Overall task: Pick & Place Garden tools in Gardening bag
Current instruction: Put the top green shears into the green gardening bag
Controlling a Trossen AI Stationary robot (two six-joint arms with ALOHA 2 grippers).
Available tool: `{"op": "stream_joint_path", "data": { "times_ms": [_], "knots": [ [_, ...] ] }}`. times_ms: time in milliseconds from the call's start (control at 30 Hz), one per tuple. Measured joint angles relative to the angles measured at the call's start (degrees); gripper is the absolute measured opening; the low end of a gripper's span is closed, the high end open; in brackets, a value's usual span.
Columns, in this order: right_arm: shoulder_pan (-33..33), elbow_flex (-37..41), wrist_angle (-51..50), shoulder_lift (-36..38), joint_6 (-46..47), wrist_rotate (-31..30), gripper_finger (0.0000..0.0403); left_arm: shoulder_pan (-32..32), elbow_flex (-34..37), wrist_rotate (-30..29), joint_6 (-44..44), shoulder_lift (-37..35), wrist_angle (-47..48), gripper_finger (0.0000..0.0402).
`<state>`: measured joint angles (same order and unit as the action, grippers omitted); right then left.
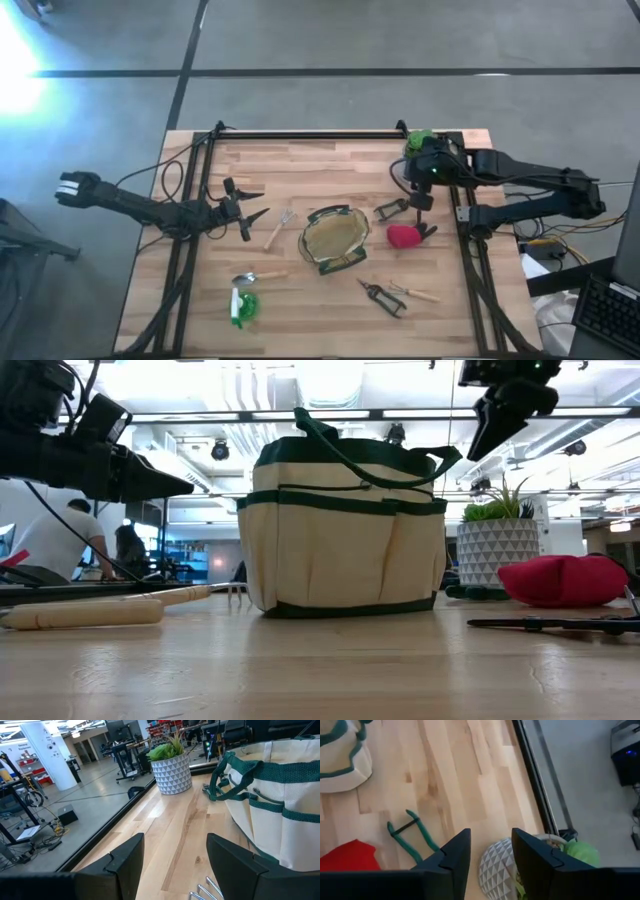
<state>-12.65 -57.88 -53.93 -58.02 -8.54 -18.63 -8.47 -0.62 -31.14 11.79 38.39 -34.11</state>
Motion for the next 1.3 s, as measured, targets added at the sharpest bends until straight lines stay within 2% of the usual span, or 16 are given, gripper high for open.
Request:
{"op": "stream_joint_path", "data": {
  "times_ms": [200,467,767,1000,1300],
  "knots": [
    [-0.76,0.01,0.59,0.11,1.18,-5.28,0.0120,0.00,0.00,-0.02,0.02,0.00,0.07,0.0218],
    [-0.81,0.01,0.70,-1.94,1.25,-5.15,0.0114,0.00,0.00,-0.02,0.00,0.01,0.26,0.0218],
    [-0.76,0.03,0.29,-8.56,-0.51,5.96,0.0111,-0.02,0.00,0.00,0.02,0.00,0.31,0.0218],
    [-0.79,0.03,0.36,-11.43,-1.50,9.23,0.0094,-0.02,0.01,0.00,0.01,0.01,0.33,0.0218],
    [-0.78,0.67,2.12,-11.41,-0.87,12.96,0.0088,-0.01,0.02,0.00,0.01,0.02,0.33,0.0218]
  ]
}}
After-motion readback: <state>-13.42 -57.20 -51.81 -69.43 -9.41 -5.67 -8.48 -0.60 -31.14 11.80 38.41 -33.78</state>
